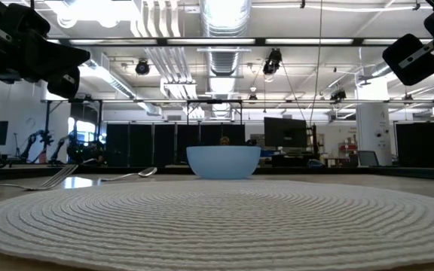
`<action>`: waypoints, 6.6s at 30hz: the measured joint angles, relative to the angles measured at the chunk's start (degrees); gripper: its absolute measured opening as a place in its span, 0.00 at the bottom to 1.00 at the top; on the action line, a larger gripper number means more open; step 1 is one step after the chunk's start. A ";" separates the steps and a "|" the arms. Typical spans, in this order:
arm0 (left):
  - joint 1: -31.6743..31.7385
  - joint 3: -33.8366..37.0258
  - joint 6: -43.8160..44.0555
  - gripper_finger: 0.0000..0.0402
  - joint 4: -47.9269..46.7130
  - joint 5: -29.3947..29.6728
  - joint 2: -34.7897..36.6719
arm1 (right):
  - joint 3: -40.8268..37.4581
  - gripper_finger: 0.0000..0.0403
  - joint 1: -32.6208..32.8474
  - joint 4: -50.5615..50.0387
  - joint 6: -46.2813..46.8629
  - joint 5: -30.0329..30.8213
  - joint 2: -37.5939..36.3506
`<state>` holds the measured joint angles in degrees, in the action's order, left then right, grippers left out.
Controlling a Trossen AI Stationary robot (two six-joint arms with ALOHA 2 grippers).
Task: Pick & Place Utensil
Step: Put the yellow straw into the brown cup, then move the brown cup to the top right of the white mat
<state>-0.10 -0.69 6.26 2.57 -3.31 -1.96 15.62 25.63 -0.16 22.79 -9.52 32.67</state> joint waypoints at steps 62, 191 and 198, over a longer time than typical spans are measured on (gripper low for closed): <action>0.02 0.00 1.11 0.00 0.00 0.50 -0.01 | 62.23 0.34 -0.07 -66.95 1.96 26.36 17.54; 0.01 0.00 1.06 0.00 -0.09 0.42 -0.01 | 63.21 0.02 -52.50 -74.62 -9.96 4.74 44.46; 0.00 0.00 1.05 0.00 -0.07 0.42 -0.01 | 63.03 0.02 -52.35 -74.66 -12.38 4.49 50.61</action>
<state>-0.10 -0.69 7.31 2.50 -2.90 -1.98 78.65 -26.73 -74.82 10.40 -5.02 83.28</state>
